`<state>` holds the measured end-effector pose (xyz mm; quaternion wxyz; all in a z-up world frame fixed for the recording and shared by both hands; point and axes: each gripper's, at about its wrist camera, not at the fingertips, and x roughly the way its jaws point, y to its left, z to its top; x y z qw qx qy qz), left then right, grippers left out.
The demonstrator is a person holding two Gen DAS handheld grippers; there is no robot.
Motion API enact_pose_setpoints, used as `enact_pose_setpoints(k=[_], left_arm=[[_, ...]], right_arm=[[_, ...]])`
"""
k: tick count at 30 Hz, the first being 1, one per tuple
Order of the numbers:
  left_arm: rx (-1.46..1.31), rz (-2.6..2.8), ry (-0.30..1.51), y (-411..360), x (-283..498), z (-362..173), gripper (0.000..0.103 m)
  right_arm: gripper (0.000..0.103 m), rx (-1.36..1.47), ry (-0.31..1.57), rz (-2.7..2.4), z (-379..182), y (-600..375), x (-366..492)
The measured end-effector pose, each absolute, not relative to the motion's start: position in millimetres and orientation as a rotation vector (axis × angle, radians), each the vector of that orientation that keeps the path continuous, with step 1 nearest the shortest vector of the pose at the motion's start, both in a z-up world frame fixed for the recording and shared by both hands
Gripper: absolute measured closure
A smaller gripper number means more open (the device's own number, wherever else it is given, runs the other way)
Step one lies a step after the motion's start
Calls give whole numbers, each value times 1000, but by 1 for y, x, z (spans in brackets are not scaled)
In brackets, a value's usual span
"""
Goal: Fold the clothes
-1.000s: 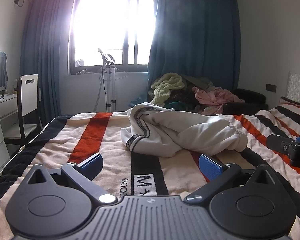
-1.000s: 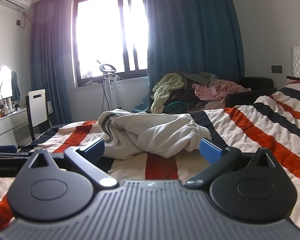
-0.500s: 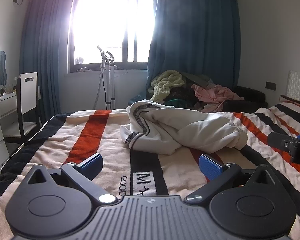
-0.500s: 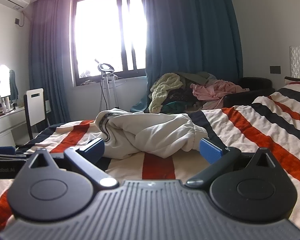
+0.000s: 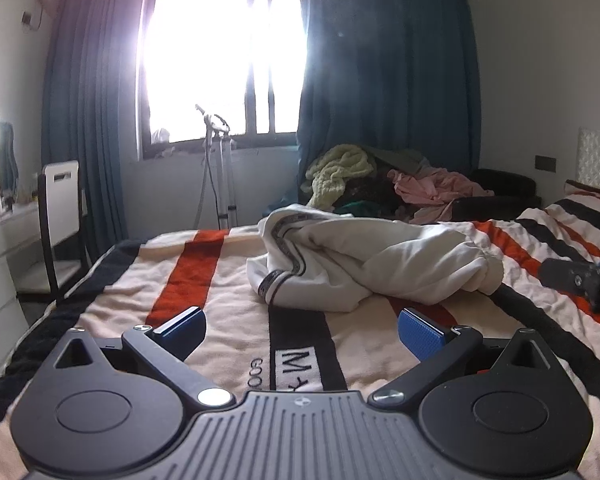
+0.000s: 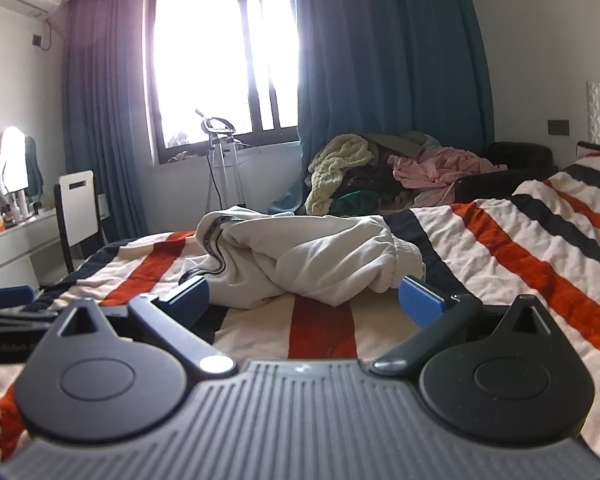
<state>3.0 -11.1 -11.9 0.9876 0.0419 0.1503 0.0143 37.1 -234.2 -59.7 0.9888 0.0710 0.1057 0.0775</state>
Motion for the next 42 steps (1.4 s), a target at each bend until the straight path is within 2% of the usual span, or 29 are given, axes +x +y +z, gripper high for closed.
enact_pose_setpoints(k=[12,20,33,42], left_arm=[[165,11,215,-36,-16,-7,0],[244,9,293,-67,-4,-4,0],[526,-85,284,-171,90,-49,0],[615,-189,261,-265,189,-95,0]], right_arm=[[0,161,119,120,-42,-261,22],[0,234,91,43,-35,-288,10],[0,344,106,-89,-52,-328,26],[0,474,116,-294,-91,-353,68]])
